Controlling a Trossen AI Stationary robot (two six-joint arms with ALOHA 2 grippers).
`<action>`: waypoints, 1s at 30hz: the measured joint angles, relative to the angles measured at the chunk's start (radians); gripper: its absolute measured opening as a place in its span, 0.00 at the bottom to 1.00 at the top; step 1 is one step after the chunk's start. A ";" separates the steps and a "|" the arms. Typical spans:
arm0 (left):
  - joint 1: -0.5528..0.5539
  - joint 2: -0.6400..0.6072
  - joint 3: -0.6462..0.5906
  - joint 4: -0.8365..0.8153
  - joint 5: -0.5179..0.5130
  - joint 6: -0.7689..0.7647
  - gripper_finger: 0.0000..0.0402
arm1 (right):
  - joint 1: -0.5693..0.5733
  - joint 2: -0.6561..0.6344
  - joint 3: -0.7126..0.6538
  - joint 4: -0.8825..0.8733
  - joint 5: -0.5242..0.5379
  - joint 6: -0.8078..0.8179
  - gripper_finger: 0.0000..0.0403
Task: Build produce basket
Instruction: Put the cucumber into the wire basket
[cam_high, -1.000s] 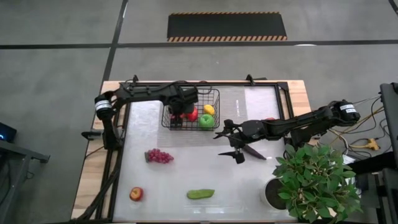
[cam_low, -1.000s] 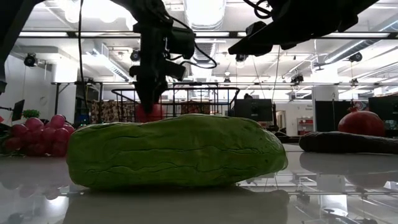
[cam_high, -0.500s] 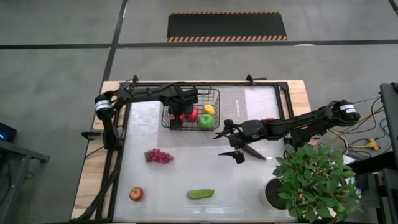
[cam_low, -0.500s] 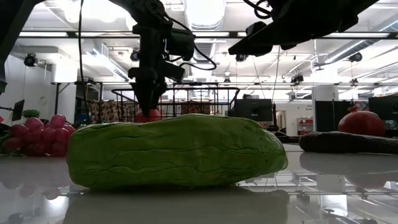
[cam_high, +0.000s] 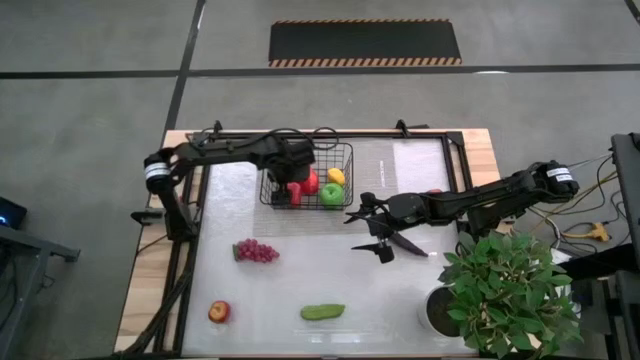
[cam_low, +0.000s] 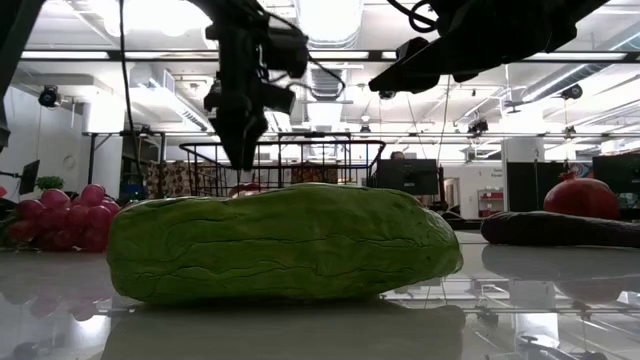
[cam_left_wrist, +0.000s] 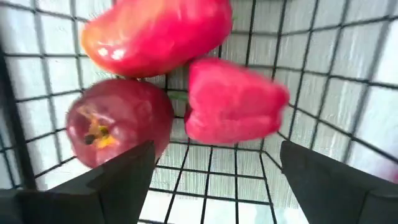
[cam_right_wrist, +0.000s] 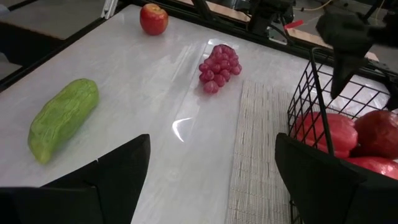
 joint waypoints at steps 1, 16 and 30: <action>-0.004 -0.013 0.000 0.009 0.000 -0.001 0.81 | 0.000 0.000 0.000 0.000 0.000 0.000 0.81; -0.030 -0.071 0.001 0.168 -0.013 -0.386 0.42 | 0.000 0.000 0.000 0.000 0.000 0.002 0.81; -0.126 -0.117 0.002 0.192 -0.045 -0.579 0.35 | 0.000 0.000 0.000 -0.010 0.000 0.028 0.81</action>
